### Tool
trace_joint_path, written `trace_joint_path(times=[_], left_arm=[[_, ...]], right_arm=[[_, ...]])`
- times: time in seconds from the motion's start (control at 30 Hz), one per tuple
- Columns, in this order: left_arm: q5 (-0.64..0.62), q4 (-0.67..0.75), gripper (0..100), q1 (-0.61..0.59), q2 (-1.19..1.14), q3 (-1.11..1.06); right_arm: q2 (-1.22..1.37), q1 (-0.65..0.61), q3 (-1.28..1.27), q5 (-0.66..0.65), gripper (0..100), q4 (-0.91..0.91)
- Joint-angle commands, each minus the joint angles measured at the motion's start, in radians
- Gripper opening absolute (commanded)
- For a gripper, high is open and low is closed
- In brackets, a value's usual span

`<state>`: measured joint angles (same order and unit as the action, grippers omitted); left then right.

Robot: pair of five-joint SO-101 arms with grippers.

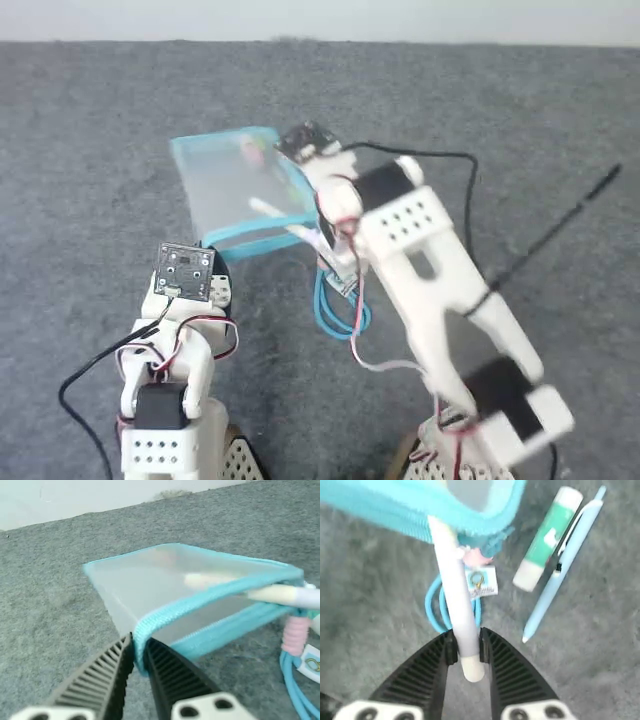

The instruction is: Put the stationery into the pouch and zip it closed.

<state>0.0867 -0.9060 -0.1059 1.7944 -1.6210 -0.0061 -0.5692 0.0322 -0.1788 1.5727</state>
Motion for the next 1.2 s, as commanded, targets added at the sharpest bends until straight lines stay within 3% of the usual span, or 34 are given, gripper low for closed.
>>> trace_joint_path(times=[0.0,0.17,0.37,0.47,0.83,1.17], left_arm=[[0.006,0.02,1,-0.006,0.021,0.005],[0.023,0.018,1,0.035,0.021,0.002],[0.049,0.018,1,0.071,0.021,-0.013],[0.049,0.018,1,0.071,0.023,-0.013],[0.046,0.018,1,0.061,0.023,-0.012],[0.048,0.018,1,0.061,0.023,-0.013]], right_arm=[[0.051,-0.073,0.172,0.037,0.9,-0.01],[0.084,-0.213,0.244,0.025,2.5,-0.008],[0.038,-0.22,0.244,-0.005,21.6,-0.015],[0.041,-0.211,0.23,-0.006,25.5,-0.019],[-0.005,0.124,0.075,-0.023,25.3,0.038],[-0.002,0.209,-0.281,-0.11,25.3,-0.314]])
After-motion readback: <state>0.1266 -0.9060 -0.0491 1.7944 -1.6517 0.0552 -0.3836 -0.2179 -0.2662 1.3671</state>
